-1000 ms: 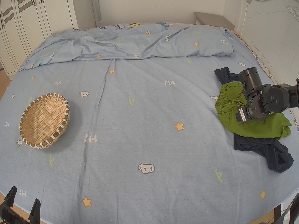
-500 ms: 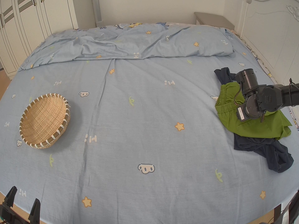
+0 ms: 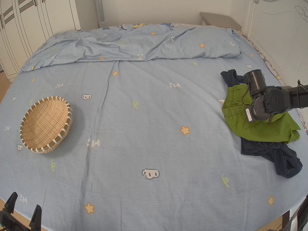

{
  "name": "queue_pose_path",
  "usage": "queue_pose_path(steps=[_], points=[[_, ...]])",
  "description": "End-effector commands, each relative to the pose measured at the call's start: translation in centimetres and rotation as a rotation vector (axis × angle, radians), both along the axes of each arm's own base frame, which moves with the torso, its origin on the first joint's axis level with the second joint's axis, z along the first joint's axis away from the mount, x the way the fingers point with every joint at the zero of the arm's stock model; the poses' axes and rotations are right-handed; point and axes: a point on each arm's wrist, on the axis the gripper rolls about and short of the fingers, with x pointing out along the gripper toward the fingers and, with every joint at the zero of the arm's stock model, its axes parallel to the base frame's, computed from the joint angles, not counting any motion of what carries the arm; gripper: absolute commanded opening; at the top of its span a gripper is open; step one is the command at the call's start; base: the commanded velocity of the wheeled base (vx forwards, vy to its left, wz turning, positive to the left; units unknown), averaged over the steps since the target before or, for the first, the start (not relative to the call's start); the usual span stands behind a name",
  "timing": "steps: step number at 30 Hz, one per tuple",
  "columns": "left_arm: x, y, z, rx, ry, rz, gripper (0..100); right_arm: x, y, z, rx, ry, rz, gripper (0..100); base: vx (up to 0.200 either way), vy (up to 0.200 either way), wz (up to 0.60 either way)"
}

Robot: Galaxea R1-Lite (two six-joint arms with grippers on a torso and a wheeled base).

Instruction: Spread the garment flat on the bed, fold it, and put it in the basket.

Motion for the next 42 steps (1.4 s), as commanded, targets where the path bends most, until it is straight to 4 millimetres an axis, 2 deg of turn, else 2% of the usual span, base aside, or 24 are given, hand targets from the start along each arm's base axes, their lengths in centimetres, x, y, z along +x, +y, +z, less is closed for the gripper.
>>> queue_pose_path(steps=[1,4,7,11,12,14,18,20,26,28,31,38,41,42], points=[[0.1,0.0,-0.5,0.0,0.016,0.0,100,-1.3,0.4,2.8,0.023,-0.067,0.019,0,0.0,0.0,0.0],[0.1,0.0,-0.5,0.0,0.016,0.0,100,-3.0,1.1,4.5,0.036,-0.086,0.045,0,0.0,0.0,0.0],[0.1,0.0,-0.5,0.0,0.015,0.0,100,-6.2,2.6,6.6,0.071,-0.098,0.1,0,0.0,0.0,0.0],[0.1,0.0,-0.5,0.0,0.015,0.0,100,-9.0,3.9,7.6,0.103,-0.072,0.147,0,0.0,0.0,0.0],[0.1,0.0,-0.5,0.0,0.015,0.0,100,-9.0,3.9,7.6,0.103,-0.072,0.147,0,0.0,0.0,0.0],[0.1,0.0,-0.5,0.0,0.016,0.0,100,-10.6,5.2,8.1,0.154,-0.08,0.173,0,0.0,0.0,0.0],[0.1,0.0,-0.5,0.0,0.016,0.0,100,-12.6,8.0,8.0,0.304,-0.138,0.173,0,0.0,0.0,0.0],[0.1,0.0,-0.5,0.0,0.015,0.0,100,-13.3,8.9,7.7,0.352,-0.135,0.173,0,0.0,0.0,0.0],[0.1,0.0,-0.5,0.0,0.015,0.0,100,-14.0,10.1,7.2,0.38,-0.111,0.181,0,0.0,0.0,0.0],[0.1,0.0,-0.5,0.0,0.016,0.0,100,-14.1,11.3,6.7,0.396,-0.109,0.191,0,0.0,0.0,0.0],[0.1,0.0,-0.5,0.0,0.015,0.0,100,-14.9,12.8,7.2,0.418,-0.117,0.239,0,0.0,0.0,0.0],[0.1,0.0,-0.5,0.0,0.016,0.0,100,-15.5,12.9,7.6,0.423,-0.118,0.259,0,0.0,0.0,0.0],[0.1,0.0,-0.5,0.0,0.015,0.0,100,-16.1,12.5,8.3,0.438,-0.134,0.266,0,0.0,0.0,0.0],[0.1,0.0,-0.5,0.0,0.015,0.0,100,-16.8,12.0,9.0,0.45,-0.143,0.278,0,0.0,0.0,0.0]])
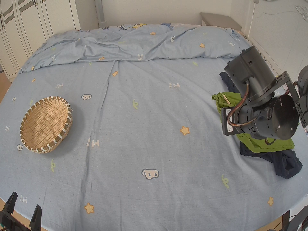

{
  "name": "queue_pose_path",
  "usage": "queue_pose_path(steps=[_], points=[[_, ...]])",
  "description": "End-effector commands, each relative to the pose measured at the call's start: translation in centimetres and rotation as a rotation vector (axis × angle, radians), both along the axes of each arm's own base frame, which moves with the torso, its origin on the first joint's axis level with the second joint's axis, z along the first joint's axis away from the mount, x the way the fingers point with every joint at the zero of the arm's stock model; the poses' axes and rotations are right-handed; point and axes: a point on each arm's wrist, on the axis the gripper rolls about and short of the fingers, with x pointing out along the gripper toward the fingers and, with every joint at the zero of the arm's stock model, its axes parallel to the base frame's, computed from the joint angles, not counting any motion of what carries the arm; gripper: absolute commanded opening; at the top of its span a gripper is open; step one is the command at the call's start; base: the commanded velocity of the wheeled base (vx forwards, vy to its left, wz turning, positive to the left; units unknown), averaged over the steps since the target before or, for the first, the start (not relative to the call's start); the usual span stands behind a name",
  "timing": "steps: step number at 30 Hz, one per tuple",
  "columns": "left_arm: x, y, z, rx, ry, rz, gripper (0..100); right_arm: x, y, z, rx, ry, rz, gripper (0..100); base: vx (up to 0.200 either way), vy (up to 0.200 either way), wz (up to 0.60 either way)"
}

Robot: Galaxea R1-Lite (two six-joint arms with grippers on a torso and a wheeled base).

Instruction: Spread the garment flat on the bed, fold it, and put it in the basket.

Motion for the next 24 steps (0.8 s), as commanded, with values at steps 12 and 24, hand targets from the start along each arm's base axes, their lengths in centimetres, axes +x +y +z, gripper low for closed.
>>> queue_pose_path(steps=[12,24], points=[[0.1,0.0,-0.5,0.0,0.015,0.0,100,-4.2,0.9,2.0,0.053,-0.011,0.151,0,0.0,0.0,0.0],[0.1,0.0,-0.5,0.0,0.015,0.0,100,-5.1,3.4,4.5,0.348,-0.008,0.339,0,0.0,0.0,0.0]])
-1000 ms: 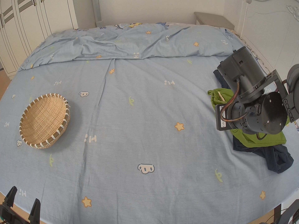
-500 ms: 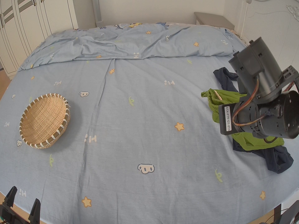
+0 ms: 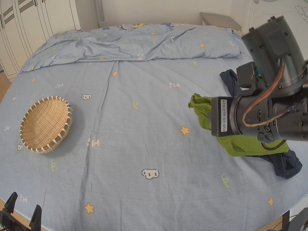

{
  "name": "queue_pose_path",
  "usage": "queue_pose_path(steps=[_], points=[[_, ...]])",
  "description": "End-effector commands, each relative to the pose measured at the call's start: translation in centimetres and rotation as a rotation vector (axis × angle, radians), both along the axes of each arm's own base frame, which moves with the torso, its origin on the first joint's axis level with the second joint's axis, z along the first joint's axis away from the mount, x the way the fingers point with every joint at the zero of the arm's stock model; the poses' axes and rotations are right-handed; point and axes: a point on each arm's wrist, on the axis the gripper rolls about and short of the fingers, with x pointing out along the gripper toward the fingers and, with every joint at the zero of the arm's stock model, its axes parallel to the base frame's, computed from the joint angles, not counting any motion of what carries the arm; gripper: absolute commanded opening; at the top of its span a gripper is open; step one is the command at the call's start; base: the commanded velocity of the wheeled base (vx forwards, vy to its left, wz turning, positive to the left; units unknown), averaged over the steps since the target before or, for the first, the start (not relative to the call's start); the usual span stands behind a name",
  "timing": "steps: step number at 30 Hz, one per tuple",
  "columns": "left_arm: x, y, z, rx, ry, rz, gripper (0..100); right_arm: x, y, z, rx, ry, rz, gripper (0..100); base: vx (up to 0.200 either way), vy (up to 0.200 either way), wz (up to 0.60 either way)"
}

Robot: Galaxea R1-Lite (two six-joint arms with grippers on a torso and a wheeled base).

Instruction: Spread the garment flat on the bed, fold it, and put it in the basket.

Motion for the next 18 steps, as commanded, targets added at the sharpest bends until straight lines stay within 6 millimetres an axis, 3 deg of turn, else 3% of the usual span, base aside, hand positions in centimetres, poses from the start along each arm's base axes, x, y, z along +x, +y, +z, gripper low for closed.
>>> queue_pose_path(steps=[1,7,14,18], points=[[0.1,0.0,-0.5,0.0,0.015,0.0,100,-0.6,1.5,1.1,0.097,0.008,0.111,0,0.0,0.0,0.0],[0.1,0.0,-0.5,0.0,0.015,0.0,100,-1.3,3.0,2.3,0.135,-0.002,0.177,0,0.0,0.0,0.0],[0.1,0.0,-0.5,0.0,0.015,0.0,100,-1.2,5.5,0.5,0.065,0.105,0.267,0,0.0,0.0,0.0],[0.1,0.0,-0.5,0.0,0.016,0.0,100,-1.1,6.2,0.7,0.113,0.139,0.325,0,0.0,0.0,0.0]])
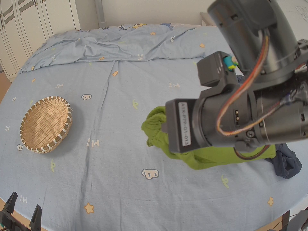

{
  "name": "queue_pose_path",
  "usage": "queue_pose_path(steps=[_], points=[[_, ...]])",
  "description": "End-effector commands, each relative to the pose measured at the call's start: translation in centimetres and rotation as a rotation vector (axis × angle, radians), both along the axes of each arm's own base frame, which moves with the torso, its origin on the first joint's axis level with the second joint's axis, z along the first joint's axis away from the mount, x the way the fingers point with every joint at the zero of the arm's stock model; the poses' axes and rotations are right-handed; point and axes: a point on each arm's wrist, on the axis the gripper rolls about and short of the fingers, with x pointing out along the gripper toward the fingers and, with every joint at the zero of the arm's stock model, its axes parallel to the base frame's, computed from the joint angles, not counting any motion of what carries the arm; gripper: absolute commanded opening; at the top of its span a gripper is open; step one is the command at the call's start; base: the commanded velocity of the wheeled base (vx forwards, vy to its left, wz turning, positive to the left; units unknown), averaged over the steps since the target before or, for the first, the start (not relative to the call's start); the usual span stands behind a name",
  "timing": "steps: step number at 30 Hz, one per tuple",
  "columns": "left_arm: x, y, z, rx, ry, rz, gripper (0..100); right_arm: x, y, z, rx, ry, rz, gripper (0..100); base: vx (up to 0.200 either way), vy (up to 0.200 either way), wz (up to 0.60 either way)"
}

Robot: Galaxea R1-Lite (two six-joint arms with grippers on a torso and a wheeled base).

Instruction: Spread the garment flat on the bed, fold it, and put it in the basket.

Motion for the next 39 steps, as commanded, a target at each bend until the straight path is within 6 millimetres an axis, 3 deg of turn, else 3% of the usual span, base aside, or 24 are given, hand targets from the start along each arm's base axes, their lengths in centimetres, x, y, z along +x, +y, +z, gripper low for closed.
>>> queue_pose_path(steps=[1,7,9,13,21,22,35,37,39], points=[[0.1,0.0,-0.5,0.0,0.015,0.0,100,0.7,2.2,-0.6,0.026,0.038,0.043,0,0.0,0.0,0.0],[0.1,0.0,-0.5,0.0,0.015,0.0,100,1.9,5.3,-1.2,0.086,0.067,0.022,0,0.0,0.0,0.0],[0.1,0.0,-0.5,0.0,0.015,0.0,100,2.9,7.1,-2.5,0.083,0.083,0.008,0,0.0,0.0,0.0],[0.1,0.0,-0.5,0.0,0.015,0.0,100,3.7,8.9,-4.3,0.066,0.111,-0.007,0,0.0,0.0,0.0],[0.1,0.0,-0.5,0.0,0.016,-0.002,100,4.4,9.9,-6.2,0.048,0.148,-0.028,0,0.0,0.0,0.0],[0.1,0.0,-0.5,0.0,0.015,0.0,100,4.3,10.1,-6.5,0.037,0.154,-0.026,100,0.0,0.0,0.0],[0.1,0.0,-0.5,0.0,0.015,0.0,100,3.4,10.4,-8.0,-0.041,0.185,-0.006,100,0.0,0.0,0.0],[0.1,0.0,-0.5,0.0,0.015,0.0,100,3.9,9.2,-8.0,-0.055,0.195,-0.032,100,0.0,0.0,0.0],[0.1,0.0,-0.5,0.0,0.015,-0.002,100,3.9,5.5,-4.3,0.011,0.163,-0.062,100,0.0,0.0,0.0]])
